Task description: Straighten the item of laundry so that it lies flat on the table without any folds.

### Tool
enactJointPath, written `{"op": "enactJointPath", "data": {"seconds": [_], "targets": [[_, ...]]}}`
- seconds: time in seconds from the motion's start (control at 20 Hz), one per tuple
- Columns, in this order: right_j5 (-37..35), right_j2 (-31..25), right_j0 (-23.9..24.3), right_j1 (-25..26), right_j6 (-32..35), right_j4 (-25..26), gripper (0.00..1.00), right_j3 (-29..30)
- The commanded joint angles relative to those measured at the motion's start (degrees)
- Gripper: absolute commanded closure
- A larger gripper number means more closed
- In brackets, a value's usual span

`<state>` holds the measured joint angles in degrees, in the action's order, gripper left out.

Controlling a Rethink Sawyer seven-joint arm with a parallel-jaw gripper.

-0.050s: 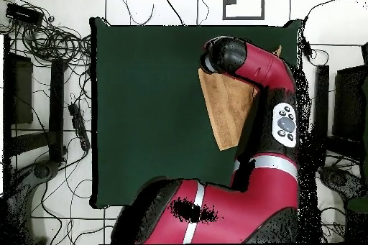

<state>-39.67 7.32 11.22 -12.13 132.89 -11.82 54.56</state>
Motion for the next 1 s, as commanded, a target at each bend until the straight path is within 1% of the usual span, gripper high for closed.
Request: {"op": "enactJointPath", "data": {"seconds": [0.05,0.6,0.85,1.0], "targets": [[0.11,-0.94,-2.92,-1.92,15.66,-3.43,0.0,4.88],[-1.1,0.22,-4.57,-8.55,15.93,-5.0,0.0,14.17],[-0.83,0.03,-4.08,-11.64,13.72,-5.3,0.0,18.84],[0.4,-0.43,-3.41,-12.02,12.55,-5.26,0.0,20.31]]}}
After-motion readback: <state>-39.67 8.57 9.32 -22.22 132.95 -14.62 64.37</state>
